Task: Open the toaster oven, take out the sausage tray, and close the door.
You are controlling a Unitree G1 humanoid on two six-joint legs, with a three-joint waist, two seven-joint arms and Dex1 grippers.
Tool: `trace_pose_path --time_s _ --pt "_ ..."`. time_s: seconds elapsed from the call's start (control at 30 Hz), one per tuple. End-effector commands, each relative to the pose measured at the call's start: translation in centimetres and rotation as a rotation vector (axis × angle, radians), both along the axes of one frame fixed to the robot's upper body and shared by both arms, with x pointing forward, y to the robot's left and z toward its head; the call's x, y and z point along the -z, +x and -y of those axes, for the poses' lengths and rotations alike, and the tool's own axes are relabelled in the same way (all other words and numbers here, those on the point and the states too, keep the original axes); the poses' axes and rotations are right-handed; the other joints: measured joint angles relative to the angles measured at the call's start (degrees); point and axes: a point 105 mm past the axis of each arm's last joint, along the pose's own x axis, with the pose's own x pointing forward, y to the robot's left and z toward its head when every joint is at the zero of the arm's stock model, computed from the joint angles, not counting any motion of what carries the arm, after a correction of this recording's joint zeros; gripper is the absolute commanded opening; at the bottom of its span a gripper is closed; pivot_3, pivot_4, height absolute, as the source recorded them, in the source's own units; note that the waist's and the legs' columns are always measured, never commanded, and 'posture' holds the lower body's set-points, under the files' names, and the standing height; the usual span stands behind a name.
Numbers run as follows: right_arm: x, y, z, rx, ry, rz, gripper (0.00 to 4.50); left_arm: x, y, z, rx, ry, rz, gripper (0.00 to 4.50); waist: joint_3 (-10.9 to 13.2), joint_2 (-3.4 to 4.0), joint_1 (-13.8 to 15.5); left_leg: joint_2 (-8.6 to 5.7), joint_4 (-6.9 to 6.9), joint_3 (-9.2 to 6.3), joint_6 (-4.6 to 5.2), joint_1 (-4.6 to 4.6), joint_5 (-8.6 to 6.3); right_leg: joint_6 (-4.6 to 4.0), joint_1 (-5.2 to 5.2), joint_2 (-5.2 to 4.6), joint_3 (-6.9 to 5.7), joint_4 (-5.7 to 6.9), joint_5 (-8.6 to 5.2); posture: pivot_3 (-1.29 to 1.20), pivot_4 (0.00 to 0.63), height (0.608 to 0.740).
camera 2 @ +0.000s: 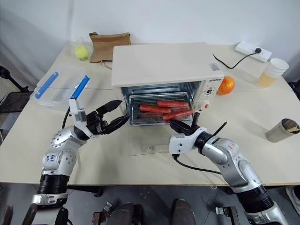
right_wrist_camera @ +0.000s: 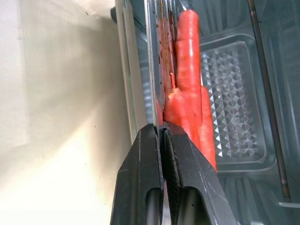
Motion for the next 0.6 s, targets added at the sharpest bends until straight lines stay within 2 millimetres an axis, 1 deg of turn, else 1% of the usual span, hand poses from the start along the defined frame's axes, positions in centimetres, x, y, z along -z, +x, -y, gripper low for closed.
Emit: trace_pose_path --time_s 0.03,0.23,0.4,0.53,0.6 --pt "-2.2 -1.3 0.1 -0.028 0.036 0.074 0.01 -0.7 -0.2 -0.2 0.005 -0.007 0.024 3.87 0.0 -0.01 0.1 0.0 0.0 -0.01 0.0 0.0 0.0 0.0 0.01 0.0 0.0 0.0 0.0 0.0 0.15 0.74" --pt "-2.3 -2.3 0.8 -0.02 0.021 0.081 0.01 -0.4 -0.3 -0.1 0.016 -0.007 0.007 3.87 0.0 -0.02 0.1 -0.11 0.0 -0.02 0.0 0.0 0.0 0.0 0.03 -0.01 -0.02 -0.03 0.0 0.0 0.15 0.74" --pt "-2.4 -3.5 1.4 -0.034 -0.004 0.088 0.01 0.1 -0.7 -0.4 0.027 -0.012 -0.046 3.87 0.0 -0.02 0.1 -0.11 0.0 -0.02 0.0 0.0 0.0 0.0 0.03 -0.02 -0.01 -0.04 0.0 0.0 0.15 0.74" --pt "-2.6 -4.6 1.9 -0.053 -0.018 0.106 0.01 0.5 -1.8 -0.7 0.061 -0.051 -0.168 3.87 0.0 -0.04 0.0 -0.02 0.0 -0.03 0.0 0.01 0.0 0.0 0.03 -0.02 0.0 -0.02 0.0 0.0 0.15 0.74" --pt "-2.5 -4.9 2.1 -0.056 -0.024 0.1 0.01 1.2 -2.0 -1.0 0.056 -0.075 -0.299 3.87 0.0 -0.06 0.0 0.0 0.0 -0.03 0.0 0.02 0.0 0.0 0.04 -0.02 0.0 -0.03 0.0 0.0 0.15 0.74"
